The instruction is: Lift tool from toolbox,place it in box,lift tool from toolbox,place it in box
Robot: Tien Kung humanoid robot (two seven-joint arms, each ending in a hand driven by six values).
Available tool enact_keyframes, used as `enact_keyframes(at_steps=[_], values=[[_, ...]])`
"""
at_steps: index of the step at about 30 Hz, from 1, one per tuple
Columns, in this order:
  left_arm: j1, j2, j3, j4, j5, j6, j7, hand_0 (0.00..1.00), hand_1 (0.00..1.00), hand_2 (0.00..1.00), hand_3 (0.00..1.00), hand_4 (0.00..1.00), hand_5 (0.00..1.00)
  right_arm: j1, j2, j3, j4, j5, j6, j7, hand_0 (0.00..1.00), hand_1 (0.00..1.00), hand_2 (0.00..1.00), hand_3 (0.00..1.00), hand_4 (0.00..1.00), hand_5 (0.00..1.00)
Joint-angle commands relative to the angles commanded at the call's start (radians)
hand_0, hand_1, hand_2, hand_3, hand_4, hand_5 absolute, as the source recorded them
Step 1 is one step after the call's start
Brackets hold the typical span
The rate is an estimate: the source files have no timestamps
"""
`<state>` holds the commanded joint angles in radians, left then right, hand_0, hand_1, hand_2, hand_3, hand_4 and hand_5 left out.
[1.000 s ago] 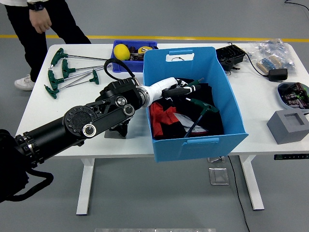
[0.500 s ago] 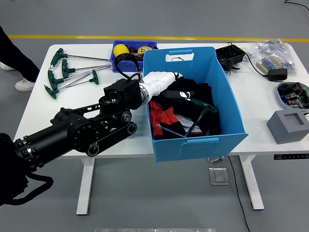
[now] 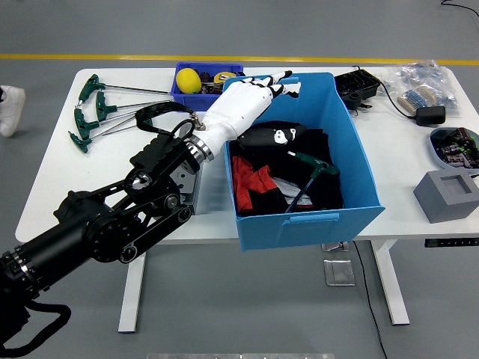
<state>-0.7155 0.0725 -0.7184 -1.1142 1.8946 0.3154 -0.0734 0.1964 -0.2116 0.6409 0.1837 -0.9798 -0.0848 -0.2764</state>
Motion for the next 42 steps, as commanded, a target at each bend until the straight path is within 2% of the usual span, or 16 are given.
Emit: enact_keyframes(at_steps=[4, 8, 9, 14, 16, 24, 31, 35, 38, 39, 42], values=[[0.096, 0.020, -0.098, -0.052, -0.051, -0.061, -0.038, 0.836, 0.819, 0.926, 0.676, 0.735, 0.592, -0.004, 0.001, -0.005, -0.001, 0.012, -0.003, 0.003, 0.659, 0.668, 0.719, 0.557, 0.803, 0.636], [0.198, 0.043, -0.202, -0.117, -0.043, -0.127, -0.043, 0.836, 0.819, 0.926, 0.676, 0.735, 0.592, -0.012, 0.003, -0.002, -0.002, 0.013, -0.003, 0.005, 0.659, 0.668, 0.719, 0.557, 0.803, 0.636], [0.224, 0.048, -0.229, -0.135, -0.038, -0.140, -0.039, 0.807, 0.798, 0.902, 0.675, 0.737, 0.579, -0.014, 0.004, -0.002, -0.003, 0.015, -0.004, 0.006, 0.657, 0.668, 0.718, 0.556, 0.803, 0.635], [0.341, 0.070, -0.368, -0.209, -0.025, -0.181, -0.021, 0.807, 0.798, 0.902, 0.675, 0.737, 0.579, -0.021, 0.007, 0.005, -0.004, 0.011, -0.005, 0.009, 0.657, 0.668, 0.718, 0.556, 0.803, 0.635], [0.388, 0.078, -0.431, -0.238, -0.037, -0.191, -0.014, 0.771, 0.761, 0.871, 0.660, 0.738, 0.576, -0.022, 0.007, 0.009, -0.004, 0.008, -0.004, 0.011, 0.657, 0.667, 0.718, 0.556, 0.803, 0.634], [0.549, 0.047, -0.648, -0.303, -0.074, -0.191, -0.001, 0.758, 0.750, 0.854, 0.666, 0.738, 0.566, -0.026, 0.009, 0.022, -0.004, -0.002, -0.006, 0.015, 0.652, 0.667, 0.717, 0.556, 0.803, 0.634], [0.681, 0.010, -0.739, -0.319, -0.174, -0.166, -0.005, 0.747, 0.738, 0.836, 0.669, 0.737, 0.563, -0.026, 0.011, 0.033, -0.004, -0.004, -0.012, 0.019, 0.649, 0.663, 0.717, 0.556, 0.802, 0.636], [0.716, 0.000, -0.754, -0.309, -0.301, -0.164, 0.002, 0.742, 0.737, 0.833, 0.703, 0.735, 0.577, -0.023, 0.009, 0.036, -0.004, 0.001, -0.015, 0.023, 0.645, 0.660, 0.715, 0.556, 0.801, 0.636], [0.717, -0.003, -0.753, -0.304, -0.385, -0.177, 0.001, 0.742, 0.737, 0.833, 0.703, 0.735, 0.577, -0.017, 0.005, 0.034, -0.004, 0.012, -0.015, 0.026, 0.645, 0.660, 0.715, 0.556, 0.801, 0.636], [0.715, -0.003, -0.750, -0.301, -0.398, -0.181, -0.002, 0.799, 0.807, 0.915, 0.864, 0.801, 0.743, -0.014, 0.003, 0.028, -0.004, 0.022, -0.014, 0.027, 0.641, 0.647, 0.711, 0.552, 0.801, 0.635], [0.708, -0.003, -0.739, -0.296, -0.442, -0.199, -0.006, 0.799, 0.807, 0.915, 0.864, 0.801, 0.743, -0.007, 0.000, 0.017, -0.004, 0.038, -0.016, 0.032, 0.641, 0.647, 0.711, 0.552, 0.801, 0.635]])
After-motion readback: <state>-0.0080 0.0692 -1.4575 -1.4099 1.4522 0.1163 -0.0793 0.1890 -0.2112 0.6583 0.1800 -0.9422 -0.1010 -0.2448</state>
